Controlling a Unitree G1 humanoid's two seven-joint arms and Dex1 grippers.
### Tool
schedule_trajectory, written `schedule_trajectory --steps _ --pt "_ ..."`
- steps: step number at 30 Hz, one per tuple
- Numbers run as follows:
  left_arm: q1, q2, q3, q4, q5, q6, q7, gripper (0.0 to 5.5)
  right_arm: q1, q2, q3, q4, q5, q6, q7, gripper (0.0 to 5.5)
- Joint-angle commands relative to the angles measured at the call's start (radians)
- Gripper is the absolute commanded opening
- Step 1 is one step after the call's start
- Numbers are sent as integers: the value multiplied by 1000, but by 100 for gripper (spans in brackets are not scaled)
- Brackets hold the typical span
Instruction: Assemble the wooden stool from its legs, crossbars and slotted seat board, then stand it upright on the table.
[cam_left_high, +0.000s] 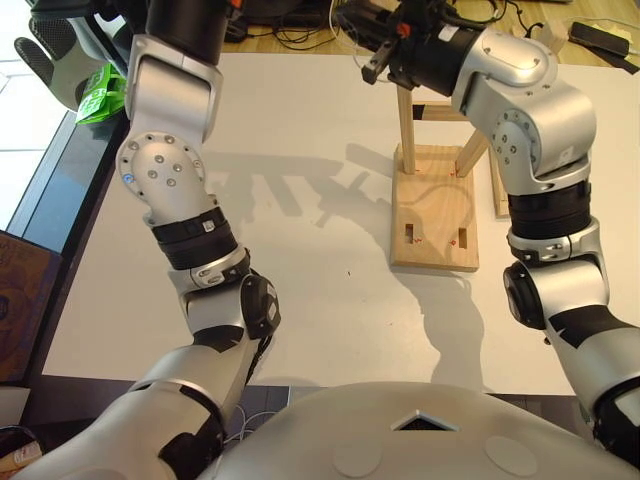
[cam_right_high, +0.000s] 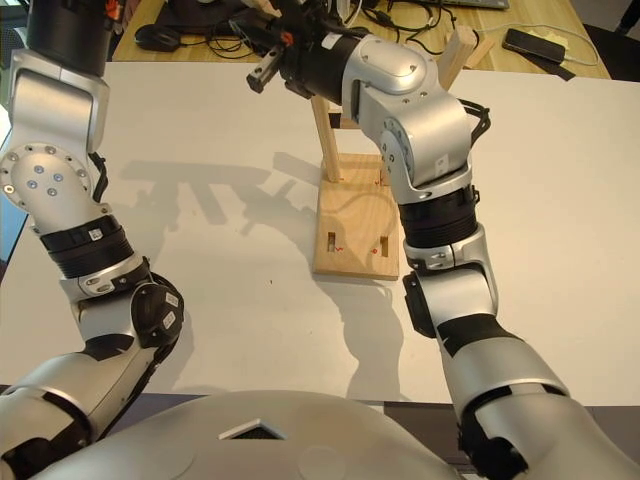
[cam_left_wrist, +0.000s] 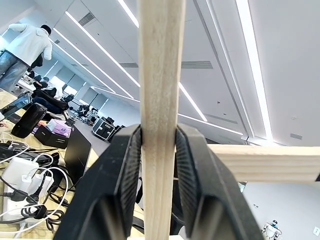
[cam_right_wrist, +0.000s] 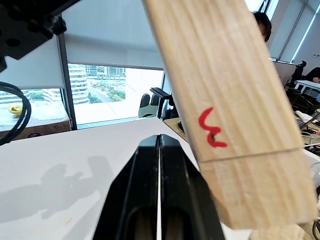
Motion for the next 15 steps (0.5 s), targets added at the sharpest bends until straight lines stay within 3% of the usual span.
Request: schedule_trajectory --steps 1,4,8,15 --pt "8 20 -4 -25 -24 19 5 96 -23 -1 -18 16 -9 -10 -10 0" --pt "6 17 -3 -20 -21 9 22 95 0 -7 -18 -18 2 12 4 0" --pt "-16 6 7 18 18 -46 68 95 154 -111 -45 -275 154 129 148 0" --pt "33 -9 -14 -2 109 -116 131 95 585 -576 -200 -531 238 244 370 0"
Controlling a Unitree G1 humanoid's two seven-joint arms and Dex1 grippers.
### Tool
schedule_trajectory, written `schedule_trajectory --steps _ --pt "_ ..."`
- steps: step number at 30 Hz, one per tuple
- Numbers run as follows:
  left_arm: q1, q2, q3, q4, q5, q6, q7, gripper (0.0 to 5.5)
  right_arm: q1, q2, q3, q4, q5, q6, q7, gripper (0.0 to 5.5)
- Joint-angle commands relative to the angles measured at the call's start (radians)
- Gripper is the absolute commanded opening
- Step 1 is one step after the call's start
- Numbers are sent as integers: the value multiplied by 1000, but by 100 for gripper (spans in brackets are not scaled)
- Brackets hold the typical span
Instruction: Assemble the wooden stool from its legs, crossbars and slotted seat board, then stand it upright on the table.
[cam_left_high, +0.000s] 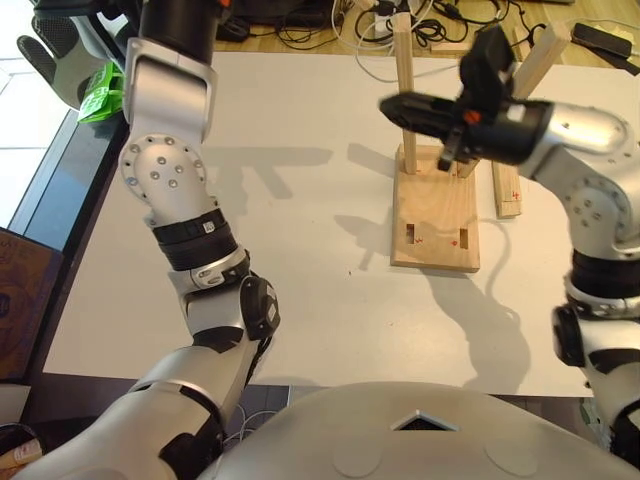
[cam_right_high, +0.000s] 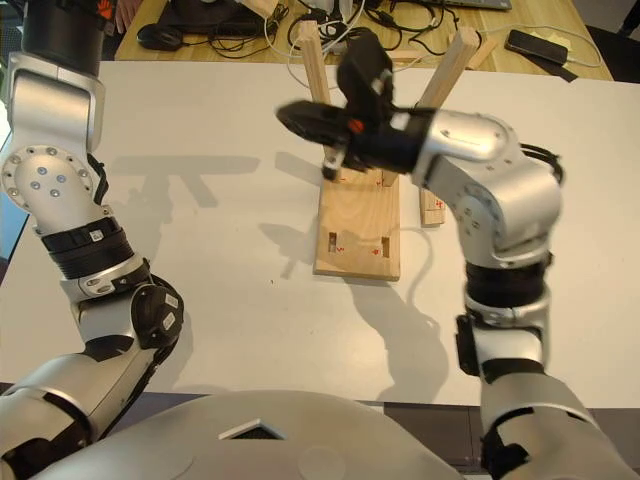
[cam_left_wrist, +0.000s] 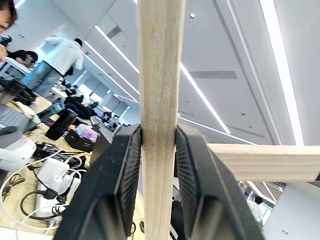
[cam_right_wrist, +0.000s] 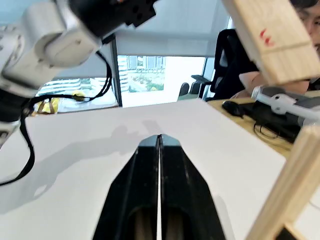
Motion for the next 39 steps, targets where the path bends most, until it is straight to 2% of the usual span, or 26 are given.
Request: schedule_trajectory --steps 1,5,10,18,25,29,34,39 --pt "27 20 -21 -26 66 -30 19 95 222 -255 -104 -66 -16 1 112 0" --pt "50 38 -30 -49 96 -33 15 95 488 -497 -146 -14 -149 -175 253 0" --pt "54 40 -48 -80 93 -16 18 95 674 -594 -103 124 -319 -427 308 0" --pt "16 100 -78 -42 100 39 -32 95 413 -381 132 165 -386 -310 216 0" --pt "-16 127 -84 -20 101 57 -48 95 213 -259 313 180 -451 -173 192 0" --pt "-8 128 -82 -25 101 65 -48 95 143 -164 369 247 -493 -156 131 0" --pt "10 127 -89 -39 94 83 -56 95 74 -107 393 333 -536 -171 92 0" --pt "123 214 -135 -119 120 138 -158 95 6 -33 393 420 -565 -198 42 0"
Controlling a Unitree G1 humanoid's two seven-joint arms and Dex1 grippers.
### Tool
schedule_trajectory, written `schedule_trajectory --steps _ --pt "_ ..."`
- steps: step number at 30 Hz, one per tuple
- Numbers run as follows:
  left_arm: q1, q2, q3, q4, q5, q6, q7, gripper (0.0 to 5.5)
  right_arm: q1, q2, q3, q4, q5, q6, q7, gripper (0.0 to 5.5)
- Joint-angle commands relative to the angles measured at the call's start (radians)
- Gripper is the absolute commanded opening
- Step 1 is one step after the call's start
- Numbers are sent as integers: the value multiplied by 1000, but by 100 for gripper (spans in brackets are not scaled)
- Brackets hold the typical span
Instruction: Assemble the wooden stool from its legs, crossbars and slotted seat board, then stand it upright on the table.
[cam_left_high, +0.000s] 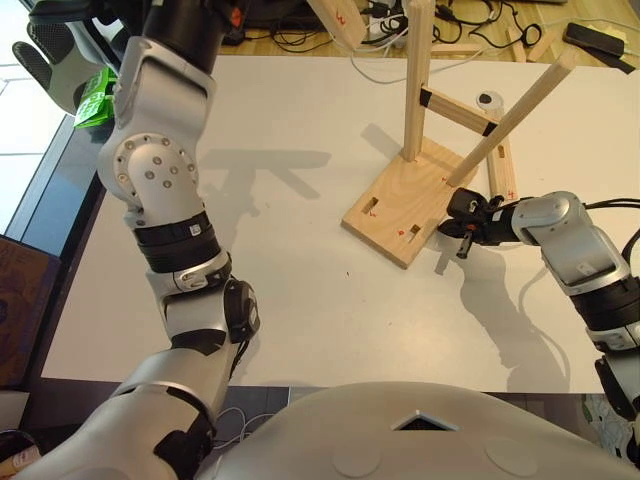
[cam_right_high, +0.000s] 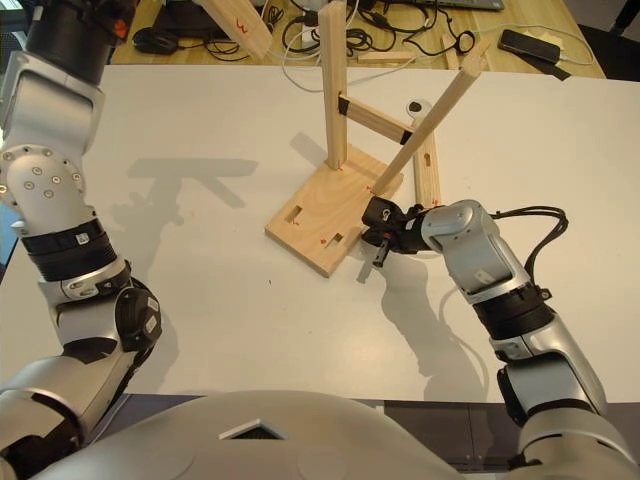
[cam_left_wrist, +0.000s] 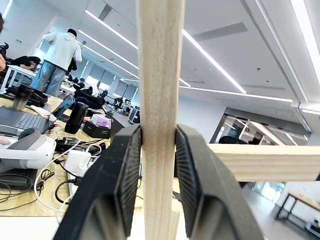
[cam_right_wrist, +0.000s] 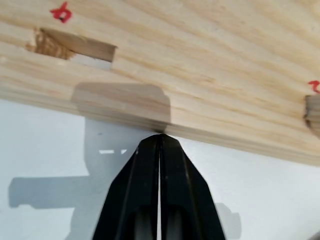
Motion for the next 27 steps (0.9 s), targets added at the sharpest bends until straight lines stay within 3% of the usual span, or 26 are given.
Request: schedule_trajectory --steps 1,8,13,21,27 --pt "94 85 -35 -71 26 49 -76 95 -51 40 -19 9 -1 -8 -26 0" --pt "315 106 -86 -162 34 72 -177 95 95 -76 -205 -274 128 133 12 0" --pt "293 91 -193 -28 152 -40 -308 95 242 -146 -360 -497 301 258 64 0" --pt "258 50 -268 188 331 -268 -421 95 246 -131 -366 -562 390 290 7 0" --pt "234 21 -270 264 367 -313 -440 95 230 -136 -369 -557 424 282 -23 0"
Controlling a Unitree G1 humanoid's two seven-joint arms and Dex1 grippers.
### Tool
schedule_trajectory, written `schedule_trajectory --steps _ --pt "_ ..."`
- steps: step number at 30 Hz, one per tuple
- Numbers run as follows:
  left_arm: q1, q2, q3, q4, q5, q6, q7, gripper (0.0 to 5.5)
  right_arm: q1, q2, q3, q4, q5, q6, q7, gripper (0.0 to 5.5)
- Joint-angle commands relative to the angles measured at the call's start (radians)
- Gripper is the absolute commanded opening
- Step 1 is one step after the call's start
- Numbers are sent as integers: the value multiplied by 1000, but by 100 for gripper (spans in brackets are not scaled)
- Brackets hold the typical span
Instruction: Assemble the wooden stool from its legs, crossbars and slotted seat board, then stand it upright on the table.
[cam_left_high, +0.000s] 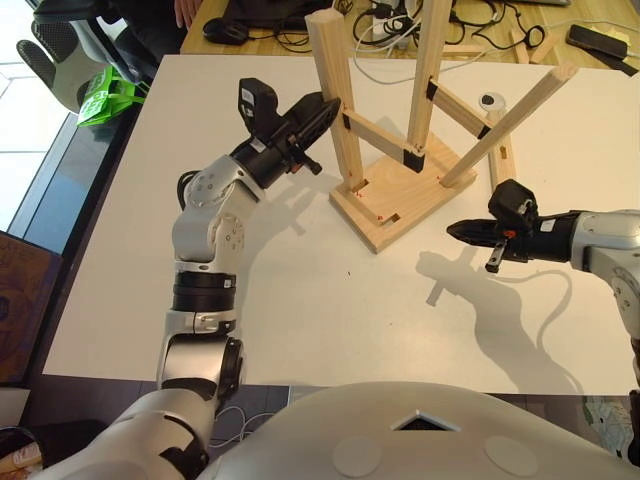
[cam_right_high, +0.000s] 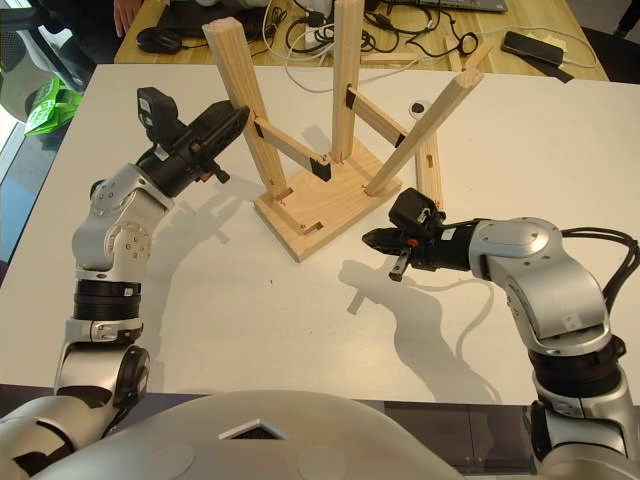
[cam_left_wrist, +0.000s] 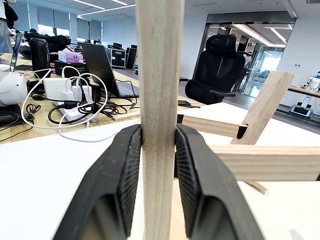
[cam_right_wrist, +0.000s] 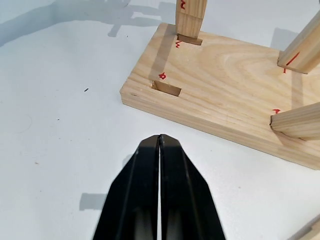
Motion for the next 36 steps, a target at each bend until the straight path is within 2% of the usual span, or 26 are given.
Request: schedule_trajectory --steps 1,15,22,31,36 --pt "-26 -17 -3 30 28 -18 -3 95 -29 -5 -3 -3 19 -6 -17 0" --pt "-2 -6 -9 -9 36 32 -43 95 -40 -5 2 18 43 -34 -61 0" --pt "11 -89 -65 -9 146 17 111 95 -59 -6 -5 20 57 -39 -70 0" --pt "-46 -202 -31 145 202 -130 240 95 -87 -19 -4 32 61 -54 -66 0" --pt "-5 -209 -20 45 198 -113 273 95 -100 -34 0 50 58 -70 -57 0"
